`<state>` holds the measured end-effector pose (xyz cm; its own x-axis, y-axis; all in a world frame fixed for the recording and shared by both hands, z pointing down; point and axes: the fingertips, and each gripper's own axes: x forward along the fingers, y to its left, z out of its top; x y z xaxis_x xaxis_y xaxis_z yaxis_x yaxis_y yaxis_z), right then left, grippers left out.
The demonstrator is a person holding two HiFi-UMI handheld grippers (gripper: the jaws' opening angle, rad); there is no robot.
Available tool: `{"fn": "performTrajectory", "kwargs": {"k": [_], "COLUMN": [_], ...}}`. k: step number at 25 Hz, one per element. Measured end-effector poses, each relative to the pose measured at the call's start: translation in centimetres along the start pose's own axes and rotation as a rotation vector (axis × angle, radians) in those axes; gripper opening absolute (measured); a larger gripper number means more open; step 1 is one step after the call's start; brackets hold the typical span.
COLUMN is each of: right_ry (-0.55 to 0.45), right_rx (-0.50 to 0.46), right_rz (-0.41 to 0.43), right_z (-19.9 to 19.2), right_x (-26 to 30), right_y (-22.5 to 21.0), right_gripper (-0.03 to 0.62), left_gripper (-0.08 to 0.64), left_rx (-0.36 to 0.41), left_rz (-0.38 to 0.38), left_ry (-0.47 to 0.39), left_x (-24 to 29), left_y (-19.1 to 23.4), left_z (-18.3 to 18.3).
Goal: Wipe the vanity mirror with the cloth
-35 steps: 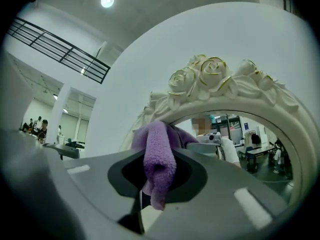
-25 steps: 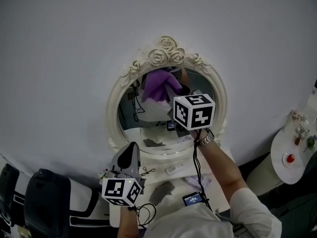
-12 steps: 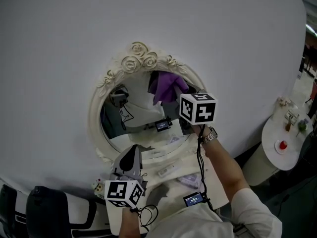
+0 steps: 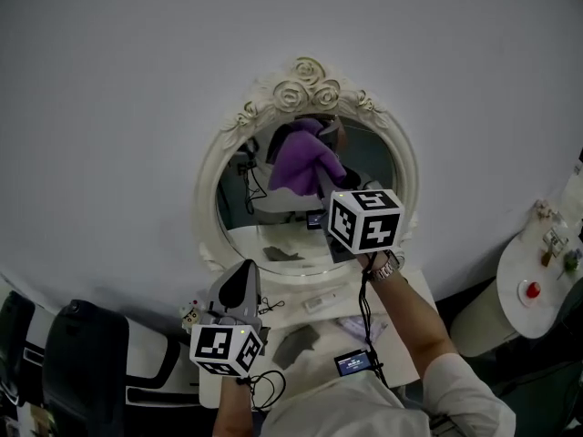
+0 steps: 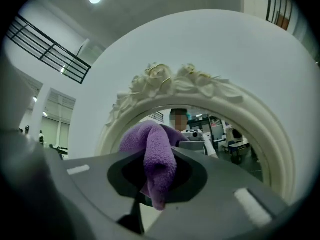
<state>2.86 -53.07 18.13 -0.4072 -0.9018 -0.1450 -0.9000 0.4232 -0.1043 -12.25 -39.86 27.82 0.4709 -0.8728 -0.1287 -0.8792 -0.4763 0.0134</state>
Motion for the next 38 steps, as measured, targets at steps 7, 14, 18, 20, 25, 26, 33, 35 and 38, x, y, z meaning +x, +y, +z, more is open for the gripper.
{"fn": "performTrajectory", "kwargs": {"k": [7,14,18,20,25,26,33,35,38], "right_ry": [0.104,0.153,0.164,0.171,0.158,0.157,0.153,0.152,0.152], "right_rx": [-0.019,-0.011,-0.009,-0.015,-0.015,-0.017,-0.018,-0.019,-0.020], "right_rz": [0.174,0.226,0.195,0.177,0.122,0.100,-0.084,-0.134,-0.200], "right_z": [-5.0,-7.9,-8.5,-8.6,-8.2,-8.2,-7.7,-7.5,-7.1], "right_x": [4.4,7.0,7.6,7.6,6.2,5.7,1.7,0.6,-0.9], "right_y": [8.6,13.1,12.3,11.2,7.6,6.4,-2.8,-5.2,-8.5], "right_gripper": [0.061,0.061,0.061,0.061,0.063,0.063,0.066,0.066,0.066], "left_gripper": [0.000,0.001,0.000,0.001,0.000,0.000,0.001,0.000,0.000], "left_rx": [-0.003,-0.012,-0.017,-0.020,-0.010,-0.010,-0.021,-0.023,-0.027], "left_rz": [0.165,0.268,0.282,0.264,0.167,0.140,-0.048,-0.092,-0.138], "left_ry": [-0.013,-0.004,0.005,0.007,0.015,0.021,0.043,0.046,0.049], "left_x": [-4.9,-8.5,-9.0,-8.3,-5.4,-4.6,0.6,1.7,2.9], "left_y": [4.1,6.9,7.4,7.0,4.6,4.0,-0.9,-2.3,-4.0], "left_z": [0.2,-0.2,-0.5,-0.5,-1.0,-1.3,-2.5,-2.7,-3.0]}}
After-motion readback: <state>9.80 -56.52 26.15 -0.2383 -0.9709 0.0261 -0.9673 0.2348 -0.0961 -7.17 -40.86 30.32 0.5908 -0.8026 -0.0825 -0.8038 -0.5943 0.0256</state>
